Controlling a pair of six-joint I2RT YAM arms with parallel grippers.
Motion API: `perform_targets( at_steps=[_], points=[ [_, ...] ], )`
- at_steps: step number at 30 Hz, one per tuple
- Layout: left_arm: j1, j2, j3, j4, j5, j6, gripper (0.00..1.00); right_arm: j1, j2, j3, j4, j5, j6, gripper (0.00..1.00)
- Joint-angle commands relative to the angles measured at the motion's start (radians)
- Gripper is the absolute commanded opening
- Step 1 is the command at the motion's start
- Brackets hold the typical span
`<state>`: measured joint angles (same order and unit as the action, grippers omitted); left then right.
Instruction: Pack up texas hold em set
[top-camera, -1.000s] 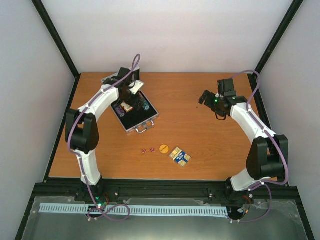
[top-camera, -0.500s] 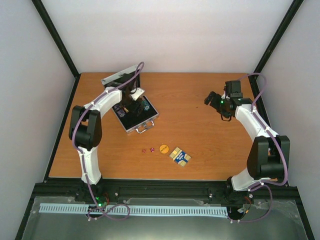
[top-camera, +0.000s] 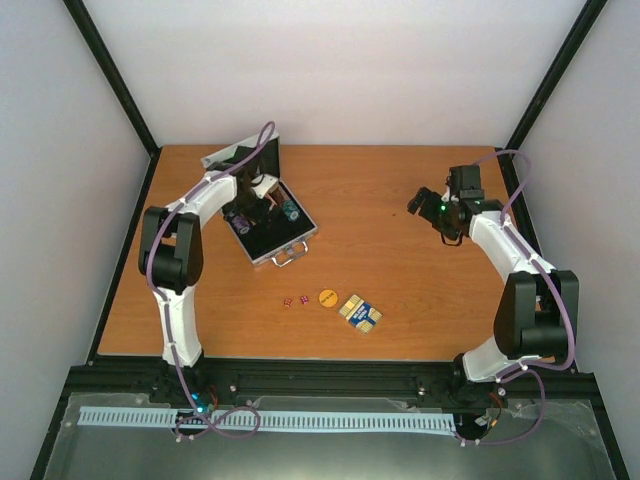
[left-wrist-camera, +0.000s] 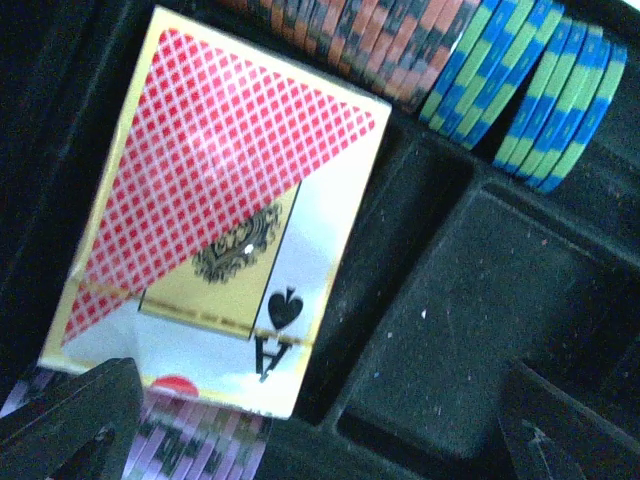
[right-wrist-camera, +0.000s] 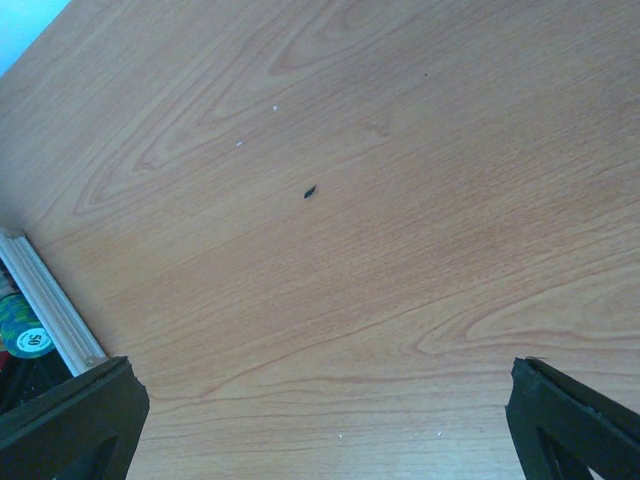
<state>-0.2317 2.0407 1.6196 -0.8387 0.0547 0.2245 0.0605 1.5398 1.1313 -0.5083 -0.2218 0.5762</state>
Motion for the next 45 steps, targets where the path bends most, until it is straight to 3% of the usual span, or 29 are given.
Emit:
perform_targets(
  at_steps=[1, 14, 29, 45],
  points=[
    [0.0, 0.053, 0.082, -0.023, 0.035, -0.022, 1.0, -0.015, -0.017, -0.02, 0.011, -0.004, -0.022, 1.0],
    [-0.001, 0.111, 0.089, -0.031, 0.057, -0.05, 1.0, -0.047, -0.02, -0.035, 0.005, -0.004, -0.045, 1.0],
    [-0.001, -0.067, 0.038, -0.078, 0.06, -0.108, 1.0, -0.049, -0.011, -0.058, 0.03, -0.024, -0.018, 1.0],
    [-0.001, 0.095, 0.062, -0.062, 0.138, -0.143, 1.0, -0.05, -0.02, -0.058, 0.01, -0.008, -0.036, 1.0]
  ],
)
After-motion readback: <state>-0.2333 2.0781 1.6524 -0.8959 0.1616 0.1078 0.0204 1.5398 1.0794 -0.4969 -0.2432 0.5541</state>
